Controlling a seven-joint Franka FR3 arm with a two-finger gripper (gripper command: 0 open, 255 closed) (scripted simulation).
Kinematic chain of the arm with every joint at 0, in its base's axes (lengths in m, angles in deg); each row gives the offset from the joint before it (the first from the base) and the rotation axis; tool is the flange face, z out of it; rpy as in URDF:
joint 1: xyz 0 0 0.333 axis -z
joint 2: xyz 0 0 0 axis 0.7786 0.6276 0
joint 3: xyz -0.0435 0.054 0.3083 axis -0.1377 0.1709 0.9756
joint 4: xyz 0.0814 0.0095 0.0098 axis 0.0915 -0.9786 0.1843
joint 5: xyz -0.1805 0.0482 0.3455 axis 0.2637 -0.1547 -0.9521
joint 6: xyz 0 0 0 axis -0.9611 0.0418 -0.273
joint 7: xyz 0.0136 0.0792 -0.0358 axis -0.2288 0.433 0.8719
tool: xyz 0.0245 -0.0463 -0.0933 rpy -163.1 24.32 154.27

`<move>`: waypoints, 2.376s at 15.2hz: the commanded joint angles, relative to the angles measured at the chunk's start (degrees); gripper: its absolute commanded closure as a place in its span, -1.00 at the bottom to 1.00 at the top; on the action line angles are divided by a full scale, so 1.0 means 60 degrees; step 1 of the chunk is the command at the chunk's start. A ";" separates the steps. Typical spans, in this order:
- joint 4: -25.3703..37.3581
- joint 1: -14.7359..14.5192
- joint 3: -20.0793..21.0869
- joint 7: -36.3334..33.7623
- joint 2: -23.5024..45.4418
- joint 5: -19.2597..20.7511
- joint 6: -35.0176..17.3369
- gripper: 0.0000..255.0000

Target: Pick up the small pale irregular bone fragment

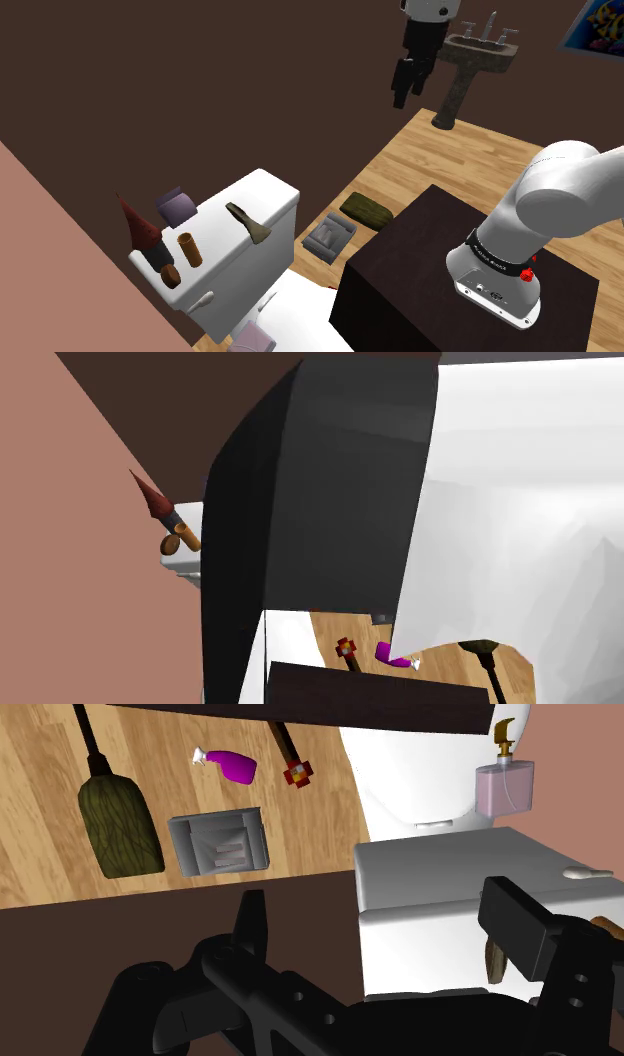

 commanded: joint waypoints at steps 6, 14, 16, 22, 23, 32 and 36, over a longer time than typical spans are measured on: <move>-0.0309 -0.0261 0.0796 -0.0836 0.1688 -0.0401 -0.2052 -1.00; 0.0088 -0.0430 0.1680 -0.1879 0.4189 -0.0384 -0.4192 -1.00; 0.0317 -0.0459 0.1877 -0.2182 0.4888 -0.0258 -0.4660 -1.00; 0.1309 -0.0630 0.2292 -0.3218 0.7099 0.0452 -0.5816 -1.00; 0.1519 -0.0683 0.2325 -0.3402 0.7477 0.0609 -0.5966 -1.00; 0.3962 -0.1567 0.2137 -0.4826 1.0863 0.1973 -0.6743 -1.00; 0.5383 -0.2081 0.1921 -0.5206 1.2348 0.2361 -0.6782 -1.00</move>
